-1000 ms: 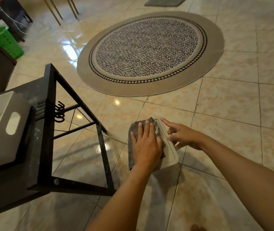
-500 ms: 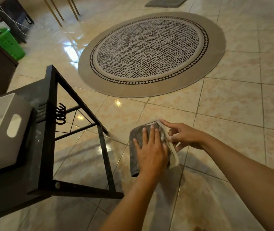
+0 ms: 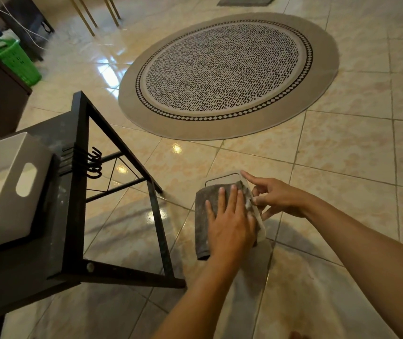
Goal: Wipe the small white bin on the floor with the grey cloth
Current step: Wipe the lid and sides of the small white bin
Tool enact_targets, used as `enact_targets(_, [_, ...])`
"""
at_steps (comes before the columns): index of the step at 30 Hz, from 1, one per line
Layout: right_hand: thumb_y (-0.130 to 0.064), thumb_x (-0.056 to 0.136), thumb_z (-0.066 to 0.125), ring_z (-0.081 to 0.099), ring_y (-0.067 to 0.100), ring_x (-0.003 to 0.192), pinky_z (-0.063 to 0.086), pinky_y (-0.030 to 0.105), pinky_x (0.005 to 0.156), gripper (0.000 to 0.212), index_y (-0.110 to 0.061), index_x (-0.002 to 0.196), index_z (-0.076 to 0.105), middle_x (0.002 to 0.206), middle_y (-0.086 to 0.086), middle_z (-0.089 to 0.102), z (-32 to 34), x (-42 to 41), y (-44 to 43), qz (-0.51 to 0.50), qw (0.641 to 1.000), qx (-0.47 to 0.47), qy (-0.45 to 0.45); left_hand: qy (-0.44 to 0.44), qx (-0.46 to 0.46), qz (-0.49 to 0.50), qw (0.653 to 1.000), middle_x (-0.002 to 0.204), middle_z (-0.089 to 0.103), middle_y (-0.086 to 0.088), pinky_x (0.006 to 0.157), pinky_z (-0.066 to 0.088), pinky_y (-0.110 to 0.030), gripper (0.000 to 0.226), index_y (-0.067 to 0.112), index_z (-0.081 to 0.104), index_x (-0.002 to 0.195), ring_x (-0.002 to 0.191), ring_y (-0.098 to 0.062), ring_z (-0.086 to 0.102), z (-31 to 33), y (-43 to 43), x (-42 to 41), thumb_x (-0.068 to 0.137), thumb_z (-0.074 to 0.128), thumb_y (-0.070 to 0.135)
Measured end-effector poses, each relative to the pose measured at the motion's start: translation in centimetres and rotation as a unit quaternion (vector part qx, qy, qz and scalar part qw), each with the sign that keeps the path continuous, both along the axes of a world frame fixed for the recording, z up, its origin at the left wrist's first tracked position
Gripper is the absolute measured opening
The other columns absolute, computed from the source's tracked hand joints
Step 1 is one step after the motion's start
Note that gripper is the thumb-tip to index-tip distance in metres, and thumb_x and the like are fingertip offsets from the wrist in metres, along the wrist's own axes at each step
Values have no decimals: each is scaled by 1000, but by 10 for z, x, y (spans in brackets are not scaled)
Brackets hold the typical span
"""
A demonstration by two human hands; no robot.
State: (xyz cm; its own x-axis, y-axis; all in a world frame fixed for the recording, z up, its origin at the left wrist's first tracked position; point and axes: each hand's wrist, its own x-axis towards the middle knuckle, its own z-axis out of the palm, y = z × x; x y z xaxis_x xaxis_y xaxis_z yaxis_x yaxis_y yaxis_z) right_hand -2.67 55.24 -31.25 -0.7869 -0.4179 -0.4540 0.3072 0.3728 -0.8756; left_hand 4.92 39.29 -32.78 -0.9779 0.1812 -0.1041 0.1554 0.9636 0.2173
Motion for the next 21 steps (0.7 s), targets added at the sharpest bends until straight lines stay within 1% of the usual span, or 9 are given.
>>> enact_targets(2, [4,93,56,67,25,80,62,45,76,82,-43,152,23,92,15,56,0,0,2,-2,1000,-3,-3,12,3,-11,1000,163,-5,0,118,-7,-55,59,20,3,155,147,-23,-16,1,5,-13,103,16,43])
enact_targets(5, [4,92,59,65,24,79,62,43,76,85,-43,153,23,89,13,55,1,-3,2,-6,1000,-7,-11,4,-5,12,1000,164,-5,-1,118,-5,-56,60,19,1,156,148,-23,-16,4,-3,-34,102,15,42])
enact_targets(8, [4,91,60,62,24,78,62,40,74,86,-42,153,23,87,14,53,1,-6,0,-7,1000,-16,-20,-2,13,40,999,164,-7,2,118,-4,-57,59,21,1,156,147,-21,-19,3,-15,-27,103,16,42])
enact_targets(11, [5,91,58,63,23,77,62,39,72,84,-42,153,25,84,13,53,-1,-5,-3,-3,1000,-14,-14,-5,13,9,1000,162,-8,4,118,-4,-59,62,23,3,155,147,-22,-19,2,-12,-9,99,9,47])
enact_targets(14, [4,92,57,66,24,79,62,37,70,83,-42,153,25,84,13,54,0,-6,-3,2,1000,-5,-4,6,8,-14,1000,163,-5,2,117,-4,-60,59,21,6,156,148,-23,-16,2,-3,-20,103,17,44])
enact_targets(17, [3,91,61,66,24,79,63,37,71,85,-40,154,23,85,12,54,2,-8,-1,-1,1000,-5,-5,4,8,8,1000,164,-3,-1,117,0,-61,58,19,5,156,149,-24,-13,8,-6,-45,104,21,40])
enact_targets(19, [3,91,61,64,22,76,62,36,70,86,-39,154,21,84,10,53,2,-9,-3,-1,1000,-6,-4,-9,14,41,999,165,-3,0,117,1,-60,59,20,3,156,149,-23,-13,10,-16,-50,103,19,40])
enact_targets(21, [3,91,61,63,21,75,62,35,69,85,-39,154,21,84,10,53,0,-9,-5,-2,1000,-10,-4,-11,17,46,999,164,-5,1,117,3,-61,63,22,2,156,148,-23,-15,10,-22,-36,97,9,45])
